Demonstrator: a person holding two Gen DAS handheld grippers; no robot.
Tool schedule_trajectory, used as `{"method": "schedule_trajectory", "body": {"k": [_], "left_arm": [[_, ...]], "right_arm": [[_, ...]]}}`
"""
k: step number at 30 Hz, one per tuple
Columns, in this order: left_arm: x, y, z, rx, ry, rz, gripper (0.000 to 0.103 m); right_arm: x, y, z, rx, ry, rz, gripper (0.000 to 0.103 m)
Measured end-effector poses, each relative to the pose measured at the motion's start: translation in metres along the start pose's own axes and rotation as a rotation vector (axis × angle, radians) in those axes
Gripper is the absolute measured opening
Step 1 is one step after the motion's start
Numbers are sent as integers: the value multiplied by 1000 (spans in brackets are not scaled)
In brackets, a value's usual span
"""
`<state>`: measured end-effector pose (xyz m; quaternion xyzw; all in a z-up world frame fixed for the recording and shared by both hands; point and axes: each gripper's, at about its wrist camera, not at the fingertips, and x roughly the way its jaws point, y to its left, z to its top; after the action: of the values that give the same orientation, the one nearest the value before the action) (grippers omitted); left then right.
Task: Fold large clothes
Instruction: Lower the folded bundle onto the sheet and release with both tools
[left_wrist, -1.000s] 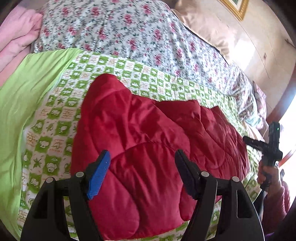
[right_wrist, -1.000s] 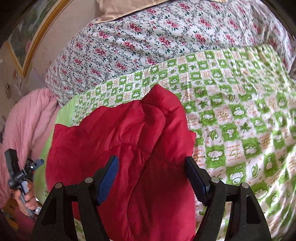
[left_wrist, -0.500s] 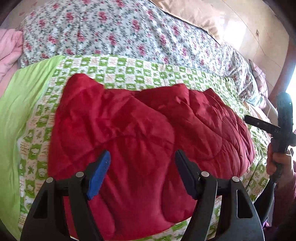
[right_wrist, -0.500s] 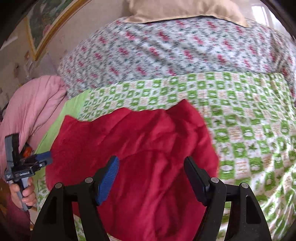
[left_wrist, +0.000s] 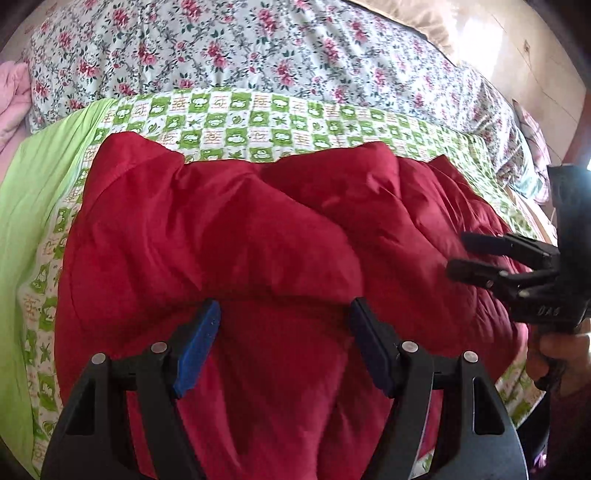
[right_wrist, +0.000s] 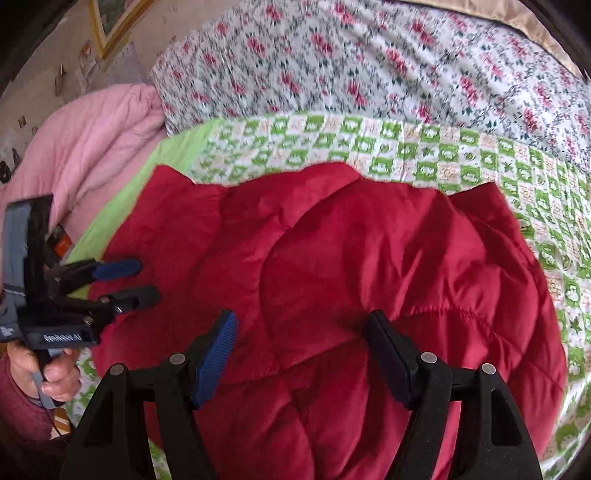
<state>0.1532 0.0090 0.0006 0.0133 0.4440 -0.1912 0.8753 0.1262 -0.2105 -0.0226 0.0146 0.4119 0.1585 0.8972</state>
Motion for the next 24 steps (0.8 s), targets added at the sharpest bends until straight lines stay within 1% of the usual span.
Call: {"method": "schedule_trajectory", "body": {"k": [3, 6, 8, 10, 13, 14, 16, 20, 22, 24], "left_arm": [[18, 8, 7, -19, 22, 13, 72], [32, 20, 21, -64, 49, 26, 72], [39, 29, 30, -97, 55, 34, 72], [50, 41, 40, -116, 58, 61, 72], [66, 52, 47, -137, 66, 56, 72], [70, 55, 48, -141, 67, 55, 72], [80, 60, 52, -155, 75, 42, 72], [95, 65, 59, -162, 84, 44, 72], [95, 65, 61, -165, 84, 46, 72], [86, 63, 60, -160, 75, 46, 72]], "right_arm": [[21, -3, 5, -21, 54, -47, 74], [37, -16, 14, 16, 81, -82, 71], [43, -24, 23, 34, 82, -112, 71], [50, -37, 31, 72, 76, -146, 71], [59, -58, 37, 128, 61, -183, 71], [63, -67, 38, 154, 58, -184, 71], [71, -86, 39, 224, 53, -158, 71], [75, -102, 39, 287, 35, -152, 71], [76, -104, 38, 301, 32, -148, 71], [73, -105, 36, 309, 28, -139, 71]]}}
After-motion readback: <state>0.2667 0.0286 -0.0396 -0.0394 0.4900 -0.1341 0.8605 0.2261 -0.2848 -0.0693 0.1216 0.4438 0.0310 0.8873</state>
